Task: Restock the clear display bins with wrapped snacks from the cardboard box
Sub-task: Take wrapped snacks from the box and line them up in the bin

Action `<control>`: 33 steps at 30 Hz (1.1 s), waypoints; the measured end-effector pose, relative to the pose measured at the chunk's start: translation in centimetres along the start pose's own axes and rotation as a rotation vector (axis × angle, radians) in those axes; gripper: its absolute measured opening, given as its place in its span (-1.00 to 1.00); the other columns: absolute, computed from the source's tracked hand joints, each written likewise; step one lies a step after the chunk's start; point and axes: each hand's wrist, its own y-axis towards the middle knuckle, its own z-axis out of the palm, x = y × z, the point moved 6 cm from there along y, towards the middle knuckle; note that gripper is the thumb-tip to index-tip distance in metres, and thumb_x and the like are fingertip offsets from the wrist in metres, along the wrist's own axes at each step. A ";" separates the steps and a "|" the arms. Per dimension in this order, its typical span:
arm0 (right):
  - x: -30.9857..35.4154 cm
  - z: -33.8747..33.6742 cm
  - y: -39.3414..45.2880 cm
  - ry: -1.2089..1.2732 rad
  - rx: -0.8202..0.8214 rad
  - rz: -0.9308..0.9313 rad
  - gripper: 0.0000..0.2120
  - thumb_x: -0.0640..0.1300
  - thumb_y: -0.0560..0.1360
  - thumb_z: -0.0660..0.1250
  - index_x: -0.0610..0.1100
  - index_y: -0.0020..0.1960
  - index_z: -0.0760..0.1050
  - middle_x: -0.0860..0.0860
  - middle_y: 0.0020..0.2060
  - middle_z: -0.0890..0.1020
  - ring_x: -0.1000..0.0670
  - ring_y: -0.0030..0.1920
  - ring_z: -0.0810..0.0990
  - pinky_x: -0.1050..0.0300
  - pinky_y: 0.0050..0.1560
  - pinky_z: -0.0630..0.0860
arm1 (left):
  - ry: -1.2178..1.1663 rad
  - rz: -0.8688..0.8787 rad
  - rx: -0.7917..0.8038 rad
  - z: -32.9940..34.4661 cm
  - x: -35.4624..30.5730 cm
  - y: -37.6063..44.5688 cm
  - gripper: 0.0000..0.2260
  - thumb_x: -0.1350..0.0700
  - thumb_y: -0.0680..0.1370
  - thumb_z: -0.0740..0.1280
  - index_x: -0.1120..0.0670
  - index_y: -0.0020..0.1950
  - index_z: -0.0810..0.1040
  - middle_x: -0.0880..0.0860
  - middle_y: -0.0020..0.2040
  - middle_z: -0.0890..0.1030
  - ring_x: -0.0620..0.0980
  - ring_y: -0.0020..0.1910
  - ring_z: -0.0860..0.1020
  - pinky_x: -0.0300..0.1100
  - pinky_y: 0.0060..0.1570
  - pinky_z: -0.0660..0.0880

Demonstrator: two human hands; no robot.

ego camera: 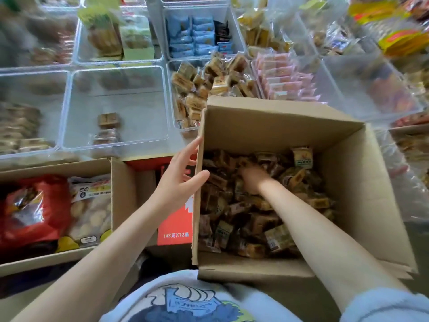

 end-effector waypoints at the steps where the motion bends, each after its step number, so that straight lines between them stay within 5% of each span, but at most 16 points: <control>1: 0.1 0.0 -0.2 0.021 0.024 0.000 -0.60 -0.13 0.59 0.30 -0.10 0.42 0.42 -0.12 0.30 0.52 -0.15 0.21 0.55 0.04 0.11 0.55 | -0.001 -0.004 0.004 0.1 0.0 0.0 -0.39 0.05 0.62 0.36 -0.36 0.55 0.18 -0.14 0.46 0.38 -0.21 0.30 0.44 -0.16 0.16 0.51; 4: -0.8 -2.1 -1.9 0.202 0.070 0.036 -0.71 -0.02 0.57 0.36 -0.10 0.24 0.53 -0.06 0.08 0.59 -0.05 -0.01 0.58 0.14 -0.21 0.48 | -0.002 -0.008 0.011 0.1 -0.1 0.2 -0.39 0.06 0.62 0.36 -0.36 0.55 0.18 -0.13 0.45 0.38 -0.24 0.27 0.45 -0.19 0.15 0.51; 7: -1.9 -7.1 -5.6 0.651 -0.095 0.033 -0.80 0.02 0.55 0.39 -0.08 0.08 0.54 -0.04 -0.08 0.62 0.08 -0.22 0.54 0.23 -0.36 0.39 | -0.014 -0.014 0.027 0.1 -0.2 0.4 -0.38 0.08 0.61 0.38 -0.35 0.54 0.19 -0.15 0.41 0.40 -0.27 0.22 0.46 -0.25 0.06 0.52; 10: -0.7 -11.0 -10.2 1.183 -0.188 -0.192 -0.66 -0.03 0.53 0.37 -0.26 0.16 0.49 -0.23 -0.07 0.66 0.06 -0.38 0.42 0.27 -0.45 0.29 | -0.048 -0.027 0.076 -0.4 -0.3 0.7 -0.41 0.02 0.59 0.40 -0.38 0.50 0.25 -0.12 0.37 0.46 -0.20 0.24 0.49 -0.15 0.13 0.54; 12: 1.5 -12.8 -12.9 1.297 -0.178 -0.309 -0.61 -0.05 0.53 0.36 -0.31 0.21 0.45 -0.17 -0.03 0.67 0.04 -0.37 0.45 0.21 -0.40 0.33 | -0.069 -0.048 0.082 -1.7 -0.6 1.0 -0.52 -0.13 0.55 0.40 -0.37 0.44 0.36 -0.14 0.33 0.51 -0.21 0.27 0.50 -0.12 0.22 0.51; 16: 8.7 -15.9 -15.0 1.130 -0.231 -0.361 -0.76 -0.16 0.57 0.37 -0.24 0.19 0.48 -0.12 -0.01 0.69 -0.06 -0.26 0.57 0.04 -0.24 0.48 | -0.326 -0.020 0.066 -6.4 -2.0 1.2 -0.57 -0.31 0.39 0.37 -0.27 0.23 0.54 -0.17 0.16 0.64 -0.15 0.17 0.60 -0.06 0.18 0.56; 20: 18.4 -17.5 -13.1 0.929 -0.234 -0.407 -0.72 -0.07 0.51 0.46 -0.14 0.15 0.51 -0.06 -0.05 0.70 -0.11 -0.16 0.67 0.07 -0.15 0.58 | -0.439 0.011 -0.065 -14.4 -1.2 0.7 -0.68 -0.08 0.44 0.50 -0.03 0.14 0.60 -0.06 -0.01 0.71 -0.07 0.00 0.64 -0.11 0.01 0.60; 25: 30.5 -17.5 -6.5 0.809 -0.233 -0.393 -0.76 -0.10 0.46 0.53 -0.03 0.09 0.58 0.01 -0.04 0.70 -0.10 -0.05 0.69 -0.12 0.08 0.62 | -0.269 -0.014 -0.125 -27.6 5.1 -0.8 -0.78 0.16 0.52 0.49 0.03 0.16 0.63 -0.07 -0.07 0.71 -0.12 -0.09 0.66 -0.21 -0.07 0.60; 30: 44.4 -16.7 0.3 0.596 -0.234 -0.515 -0.72 -0.14 0.48 0.50 0.01 0.17 0.60 0.12 -0.13 0.65 0.20 -0.24 0.58 0.29 -0.12 0.50 | -0.150 -0.111 -0.189 -39.5 13.5 -2.6 -0.73 0.15 0.52 0.49 -0.11 0.15 0.59 -0.11 -0.04 0.68 -0.25 -0.10 0.65 -0.32 -0.11 0.53; 33: 49.7 -16.5 4.1 0.447 -0.296 -0.516 -0.69 -0.10 0.48 0.48 0.01 0.21 0.59 0.11 -0.05 0.63 0.12 -0.19 0.57 0.16 -0.08 0.55 | -0.054 -0.158 -0.253 -44.2 18.1 -2.8 -0.71 0.11 0.50 0.52 -0.15 0.16 0.59 -0.17 -0.02 0.66 -0.34 -0.10 0.61 -0.38 -0.03 0.48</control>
